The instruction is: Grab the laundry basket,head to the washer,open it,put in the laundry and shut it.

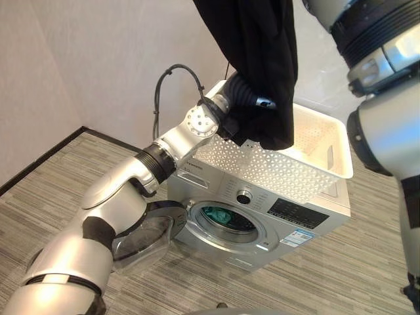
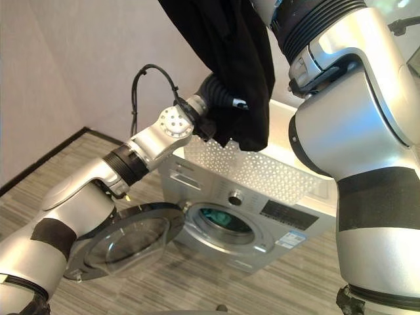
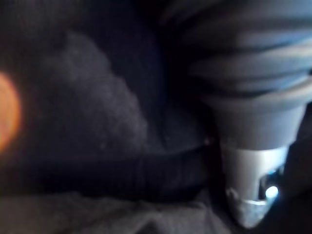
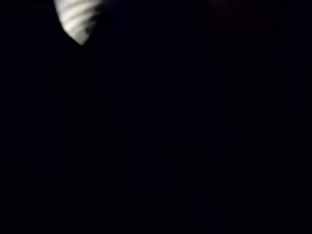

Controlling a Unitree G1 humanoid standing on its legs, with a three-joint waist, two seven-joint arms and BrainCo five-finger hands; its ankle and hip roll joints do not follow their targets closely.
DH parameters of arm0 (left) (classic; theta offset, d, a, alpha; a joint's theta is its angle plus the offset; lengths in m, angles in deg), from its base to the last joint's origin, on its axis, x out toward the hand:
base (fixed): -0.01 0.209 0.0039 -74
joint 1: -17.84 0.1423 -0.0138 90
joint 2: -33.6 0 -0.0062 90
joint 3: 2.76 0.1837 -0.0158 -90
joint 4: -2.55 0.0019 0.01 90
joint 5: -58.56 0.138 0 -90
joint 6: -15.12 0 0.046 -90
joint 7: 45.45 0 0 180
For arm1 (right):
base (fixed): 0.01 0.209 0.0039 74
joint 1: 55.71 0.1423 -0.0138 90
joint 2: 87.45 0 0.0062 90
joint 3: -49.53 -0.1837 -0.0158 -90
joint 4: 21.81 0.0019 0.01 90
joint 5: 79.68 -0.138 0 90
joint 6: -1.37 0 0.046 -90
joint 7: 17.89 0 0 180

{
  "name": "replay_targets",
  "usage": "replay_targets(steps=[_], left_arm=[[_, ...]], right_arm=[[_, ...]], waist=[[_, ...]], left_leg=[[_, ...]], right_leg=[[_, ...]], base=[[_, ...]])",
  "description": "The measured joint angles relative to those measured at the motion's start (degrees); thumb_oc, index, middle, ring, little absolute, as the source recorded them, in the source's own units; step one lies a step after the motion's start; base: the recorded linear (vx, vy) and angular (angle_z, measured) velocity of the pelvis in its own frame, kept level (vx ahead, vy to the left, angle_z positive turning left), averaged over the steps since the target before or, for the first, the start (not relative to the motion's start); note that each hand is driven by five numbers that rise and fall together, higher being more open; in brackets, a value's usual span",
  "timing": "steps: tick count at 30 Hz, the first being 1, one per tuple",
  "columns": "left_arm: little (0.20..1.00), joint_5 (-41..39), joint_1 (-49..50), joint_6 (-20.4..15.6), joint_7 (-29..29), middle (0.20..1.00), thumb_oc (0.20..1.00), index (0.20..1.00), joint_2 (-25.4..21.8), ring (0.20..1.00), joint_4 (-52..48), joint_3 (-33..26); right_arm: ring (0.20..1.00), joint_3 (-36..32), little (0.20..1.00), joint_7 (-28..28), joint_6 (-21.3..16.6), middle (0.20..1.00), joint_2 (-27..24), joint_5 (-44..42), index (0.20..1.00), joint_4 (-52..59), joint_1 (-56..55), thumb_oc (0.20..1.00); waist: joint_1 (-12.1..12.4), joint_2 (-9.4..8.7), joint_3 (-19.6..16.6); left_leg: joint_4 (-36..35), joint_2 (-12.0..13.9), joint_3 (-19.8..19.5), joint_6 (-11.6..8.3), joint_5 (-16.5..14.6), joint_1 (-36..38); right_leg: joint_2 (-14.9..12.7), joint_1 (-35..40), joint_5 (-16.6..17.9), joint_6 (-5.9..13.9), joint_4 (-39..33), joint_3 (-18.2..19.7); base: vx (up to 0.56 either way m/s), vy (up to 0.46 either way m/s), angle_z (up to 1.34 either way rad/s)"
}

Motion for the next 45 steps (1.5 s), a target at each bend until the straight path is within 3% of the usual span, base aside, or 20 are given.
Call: replay_targets(steps=[9,10,11,16,18,20,21,22,24,28,31,33,35,37,38,39,41,45], left_arm=[[0.200,-7.57,0.02,-0.76,-0.87,0.200,0.200,0.200,2.35,0.200,-2.33,-1.11],[0.200,-9.00,0.21,-0.87,-1.33,0.200,0.200,0.200,3.17,0.200,-2.44,-2.41],[0.200,-9.88,0.72,-1.12,-1.77,0.200,0.200,0.200,3.43,0.200,-2.91,-3.75],[0.200,-11.94,0.79,-2.23,-2.40,0.200,0.200,0.200,4.87,0.200,-5.26,-6.65],[0.200,-11.96,1.76,-3.32,-3.52,0.200,0.200,0.200,3.97,0.200,-11.18,-9.46],[0.200,-11.86,2.22,-3.89,-3.89,0.200,0.200,0.200,1.94,0.200,-14.25,-10.07],[0.200,-11.64,2.51,-3.81,-3.75,0.200,0.200,0.200,0.49,0.200,-15.66,-10.39],[0.200,-11.27,3.34,-3.80,-3.62,0.200,0.200,0.200,-2.40,0.200,-17.16,-11.61],[0.200,-11.28,3.77,-3.88,-3.28,0.200,0.200,0.200,-4.72,0.200,-16.68,-14.43],[0.200,-11.39,3.95,-5.00,-2.93,0.200,0.200,0.200,-3.63,0.200,-11.92,-18.82],[0.200,-11.31,3.95,-4.99,-2.29,0.200,0.200,0.200,-4.39,0.200,-11.51,-20.63],[0.200,-11.27,2.59,-5.32,-2.09,0.200,0.200,0.200,-7.36,0.200,-11.57,-21.75],[0.200,-11.00,-0.39,-5.17,-2.12,0.200,0.200,0.200,-11.52,0.200,-11.75,-21.46],[0.200,-8.98,-2.90,-5.49,-1.92,0.200,0.200,0.200,-20.07,0.200,-14.39,-21.44],[0.200,-8.95,-3.20,-6.71,-2.69,0.200,0.200,0.200,-23.46,0.200,-14.15,-25.32],[0.200,-8.86,-3.61,-6.81,-2.69,0.200,0.200,0.200,-27.03,0.200,-15.79,-25.58],[0.200,-8.23,-3.73,-7.97,-2.09,0.200,0.200,0.200,-33.27,0.200,-19.14,-25.96],[0.200,-6.27,-3.86,-9.23,-1.71,0.200,0.200,0.200,-44.49,0.200,-25.15,-24.68]], right_arm=[[0.200,-1.02,0.200,-1.25,-0.03,0.200,3.15,-1.16,0.200,1.61,-3.02,0.200],[0.558,-1.24,0.558,-2.01,0.04,0.558,3.59,-1.15,0.558,3.37,-5.22,0.558],[1.000,-1.78,1.000,-2.56,0.08,1.000,3.83,-1.14,1.000,5.73,-7.41,1.000],[1.000,2.07,1.000,-5.94,2.58,1.000,3.85,0.34,1.000,16.05,-14.30,1.000],[1.000,3.08,1.000,-8.25,2.76,1.000,0.20,3.41,1.000,32.25,-20.49,1.000],[1.000,3.59,1.000,-9.32,2.80,1.000,-1.77,5.78,1.000,36.96,-21.47,1.000],[1.000,4.50,1.000,-9.71,3.87,1.000,-5.21,9.62,1.000,39.98,-21.43,1.000],[1.000,6.17,1.000,-11.29,4.14,1.000,-13.47,15.32,1.000,45.56,-21.01,1.000],[1.000,10.83,1.000,-13.74,4.79,1.000,-22.01,21.35,1.000,46.39,-16.88,1.000],[1.000,13.90,1.000,-15.90,5.15,1.000,-32.90,24.09,1.000,43.03,-13.21,1.000],[1.000,13.00,1.000,-16.77,4.62,1.000,-38.06,27.92,1.000,44.67,-12.72,1.000],[1.000,9.69,1.000,-16.93,4.12,1.000,-42.67,30.17,1.000,46.87,-14.47,1.000],[1.000,1.40,1.000,-16.66,3.30,1.000,-45.16,32.20,1.000,47.62,-20.60,1.000],[1.000,-5.61,1.000,-15.62,2.92,1.000,-50.89,35.89,1.000,49.32,-27.54,1.000],[1.000,-5.17,1.000,-14.43,5.06,1.000,-54.89,37.79,1.000,47.79,-28.90,1.000],[1.000,-7.91,1.000,-13.92,5.46,1.000,-57.94,41.65,1.000,47.75,-32.65,1.000],[1.000,-9.09,1.000,-12.92,6.42,1.000,-63.10,47.42,1.000,46.88,-37.20,1.000],[1.000,-14.61,1.000,-9.63,6.71,1.000,-65.70,52.33,1.000,37.28,-44.32,1.000]], waist=[[-0.03,1.25,-0.32],[-0.01,1.66,-0.31],[0.02,1.91,-0.30],[-0.20,2.56,-0.11],[-0.41,3.68,0.68],[-0.41,4.50,1.15],[-0.34,4.83,1.38],[-0.47,5.21,1.65],[-1.13,5.89,2.17],[-1.64,6.46,2.34],[-2.15,6.99,2.65],[-3.25,8.10,3.00],[-3.20,8.85,3.46],[-3.39,10.23,4.35],[-3.08,11.74,3.98],[-2.15,12.81,3.72],[-1.48,13.28,3.81],[-0.85,14.16,3.77]], left_leg=[[-0.06,-0.28,0.01,0.01,-0.01,0.00],[-0.08,-0.29,0.05,0.02,-0.02,-0.02],[-0.08,-0.27,0.08,0.02,-0.02,0.03],[-0.06,-0.35,1.66,0.07,-0.04,-0.04],[-0.16,-0.44,2.06,0.08,-0.05,0.62],[-0.12,-0.46,2.53,0.11,-0.07,0.88],[-0.17,-0.48,3.09,0.33,-0.20,1.00],[-0.26,-0.58,3.31,0.63,-0.38,1.63],[-0.25,-0.78,4.01,0.86,-0.52,2.70],[-0.15,-0.79,4.56,1.61,-0.98,3.11],[-0.11,-0.89,4.79,2.59,-1.59,3.56],[-0.03,-1.38,4.91,2.81,-1.72,3.80],[-0.12,-1.48,5.20,2.83,-1.73,4.26],[-0.12,-2.10,4.98,2.83,-1.72,4.73],[-0.14,-2.39,4.73,2.82,-1.72,4.84],[-0.09,-2.65,4.70,2.87,-1.71,5.27],[-0.17,-2.65,4.53,2.86,-1.72,5.60],[-0.15,-2.61,2.70,2.86,-1.73,5.80]], right_leg=[[-0.19,-0.22,0.09,-0.07,0.28,0.09],[-0.18,-0.41,0.04,-0.01,0.53,0.17],[-0.21,-0.49,0.00,0.04,0.75,0.23],[-0.17,-2.16,0.04,0.08,1.72,2.01],[-0.23,-1.94,0.19,0.05,1.94,2.46],[-0.23,-1.95,0.25,0.09,2.02,2.82],[-0.19,-2.17,0.25,0.09,2.26,3.22],[-0.31,-1.88,0.16,0.26,2.48,3.52],[-0.48,-1.02,0.15,0.46,2.45,3.80],[-0.47,-0.53,0.30,0.52,2.27,3.78],[-0.71,-0.49,0.39,0.54,2.22,4.53],[-1.07,-0.12,0.92,0.72,1.45,4.96],[-1.39,0.55,1.58,0.70,0.50,5.06],[-1.56,1.49,1.85,0.86,-0.09,4.92],[-2.03,1.86,1.61,1.17,-0.09,4.80],[-2.25,2.24,1.33,1.42,-0.10,4.80],[-2.24,2.89,1.13,1.57,-0.09,4.57],[-2.31,4.22,0.71,1.63,-0.10,2.76]], base=[[-0.01,0.004,0.00],[-0.04,0.009,-0.02],[-0.05,0.005,-0.03],[-0.05,0.012,-0.18],[-0.06,0.033,-0.11],[-0.04,0.039,-0.09],[-0.02,0.023,-0.13],[-0.01,0.011,-0.17],[0.00,0.005,-0.12],[-0.01,0.005,-0.01],[-0.02,0.016,-0.09],[0.01,0.032,-0.12],[0.04,0.023,-0.09],[0.02,0.015,0.06],[0.04,0.030,0.11],[0.04,0.038,0.05],[0.02,0.024,0.07],[0.02,0.026,0.24]])
